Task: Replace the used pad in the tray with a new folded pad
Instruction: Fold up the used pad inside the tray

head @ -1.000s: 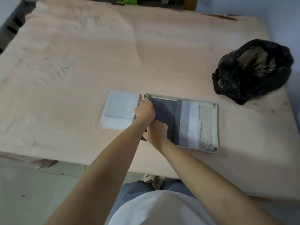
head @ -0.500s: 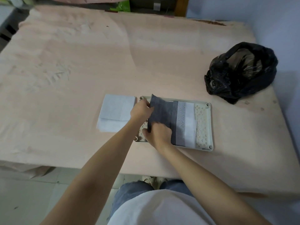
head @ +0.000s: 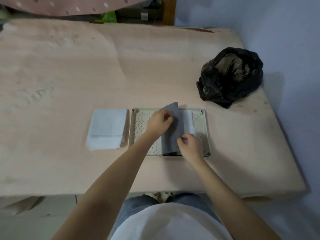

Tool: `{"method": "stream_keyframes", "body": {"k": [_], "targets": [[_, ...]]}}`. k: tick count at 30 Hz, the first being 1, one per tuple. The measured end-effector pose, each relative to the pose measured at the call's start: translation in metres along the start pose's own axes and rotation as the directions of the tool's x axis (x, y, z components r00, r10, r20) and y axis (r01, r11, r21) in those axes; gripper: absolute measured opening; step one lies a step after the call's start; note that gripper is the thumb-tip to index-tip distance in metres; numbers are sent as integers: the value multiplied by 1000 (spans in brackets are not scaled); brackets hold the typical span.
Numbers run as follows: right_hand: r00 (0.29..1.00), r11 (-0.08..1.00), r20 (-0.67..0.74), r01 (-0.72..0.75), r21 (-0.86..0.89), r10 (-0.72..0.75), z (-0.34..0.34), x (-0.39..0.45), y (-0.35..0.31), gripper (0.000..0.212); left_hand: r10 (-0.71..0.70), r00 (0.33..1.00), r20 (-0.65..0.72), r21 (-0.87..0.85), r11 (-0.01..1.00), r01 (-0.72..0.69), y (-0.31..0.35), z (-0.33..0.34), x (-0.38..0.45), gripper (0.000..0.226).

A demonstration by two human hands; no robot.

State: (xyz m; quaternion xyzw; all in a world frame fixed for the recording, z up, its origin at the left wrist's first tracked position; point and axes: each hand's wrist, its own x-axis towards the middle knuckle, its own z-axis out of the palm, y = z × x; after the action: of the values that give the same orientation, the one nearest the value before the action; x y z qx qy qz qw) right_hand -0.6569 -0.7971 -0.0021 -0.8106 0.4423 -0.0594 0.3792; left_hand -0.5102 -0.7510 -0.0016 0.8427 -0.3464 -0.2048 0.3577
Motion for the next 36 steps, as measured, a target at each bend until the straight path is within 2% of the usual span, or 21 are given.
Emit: {"method": "stream_keyframes", "body": {"k": [2, 4, 8, 15, 20, 26, 29, 36], "targets": [[999, 1000, -51, -7, -31, 5, -4, 3, 13, 21, 144, 989, 19, 130, 981, -145, -8, 6, -4, 29], [993, 997, -115, -6, -79, -3, -6, 3, 23, 25, 237, 966, 102, 279, 926, -256, -17, 13, -8, 41], [990, 998, -133, -49, -50, 42, -5, 2, 35, 25, 283, 933, 223, 444, 822, -356, -32, 31, -15, 57], [990, 995, -116, -92, -44, 86, -6, 3, 48, 24, 214, 931, 296, 579, 735, -353, -33, 57, -14, 64], [993, 988, -108, -72, -136, 57, -6, 5, 54, 19, 179, 934, 311, 652, 674, -346, -36, 68, -10, 66], [994, 985, -106, -43, -164, 26, -7, 5, 61, 17, 218, 927, 306, 652, 662, -371, -36, 77, -7, 66], [993, 993, -112, -51, -108, 39, -7, 3, 62, 13, 234, 921, 311, 655, 650, -386, -35, 81, -5, 66], [994, 999, -105, -26, -32, 23, -5, 9, 63, 19, 235, 926, 296, 656, 655, -376, -37, 78, -7, 67]]}}
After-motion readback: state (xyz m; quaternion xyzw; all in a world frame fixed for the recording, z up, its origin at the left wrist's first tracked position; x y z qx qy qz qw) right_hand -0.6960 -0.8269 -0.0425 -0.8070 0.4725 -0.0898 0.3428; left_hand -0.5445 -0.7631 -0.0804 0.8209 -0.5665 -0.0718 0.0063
